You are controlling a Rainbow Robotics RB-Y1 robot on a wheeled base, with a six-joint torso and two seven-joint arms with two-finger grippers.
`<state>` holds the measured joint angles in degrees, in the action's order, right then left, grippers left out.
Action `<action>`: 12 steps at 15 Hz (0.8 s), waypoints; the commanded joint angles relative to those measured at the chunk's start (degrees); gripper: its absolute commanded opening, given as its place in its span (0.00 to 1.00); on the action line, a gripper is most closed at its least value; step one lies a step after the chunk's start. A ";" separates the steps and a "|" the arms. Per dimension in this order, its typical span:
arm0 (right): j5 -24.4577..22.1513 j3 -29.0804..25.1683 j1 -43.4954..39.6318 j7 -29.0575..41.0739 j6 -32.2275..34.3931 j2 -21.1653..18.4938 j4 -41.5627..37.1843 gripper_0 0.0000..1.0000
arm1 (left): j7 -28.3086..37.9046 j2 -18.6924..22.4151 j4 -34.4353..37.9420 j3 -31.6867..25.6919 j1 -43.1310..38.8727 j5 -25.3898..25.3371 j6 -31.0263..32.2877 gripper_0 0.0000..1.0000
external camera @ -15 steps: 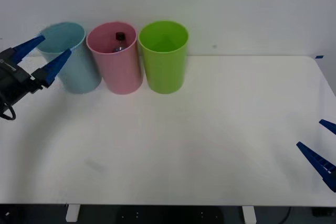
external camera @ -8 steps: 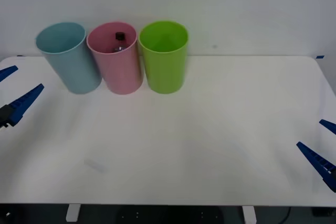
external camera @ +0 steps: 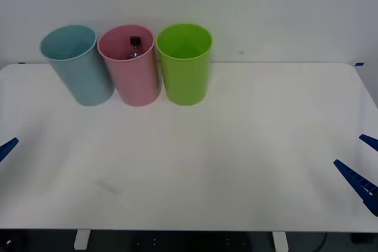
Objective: Grasp the object on the table and drop it into the matching bin: aluminum can to the light blue bin, PET bottle to the pink bin.
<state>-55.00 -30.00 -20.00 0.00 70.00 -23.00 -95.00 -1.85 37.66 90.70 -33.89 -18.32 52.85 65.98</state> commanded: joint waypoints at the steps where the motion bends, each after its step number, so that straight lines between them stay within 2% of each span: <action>1: 0.00 0.00 0.00 0.00 0.00 0.00 0.00 1.00 | -1.14 0.31 0.00 -1.09 -3.65 -0.64 1.17 1.00; 7: 0.00 0.00 0.00 0.00 0.00 0.00 0.00 1.00 | -2.37 0.31 0.00 -1.09 -9.81 -3.72 2.40 1.00; 12: 0.00 0.00 0.00 0.00 0.00 0.00 0.00 1.00 | -2.37 0.31 0.00 -0.65 -11.12 -3.98 2.48 1.00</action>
<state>-55.00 -30.00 -20.00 0.00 70.00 -23.00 -95.00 -4.24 37.97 90.71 -34.62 -29.41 48.87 68.47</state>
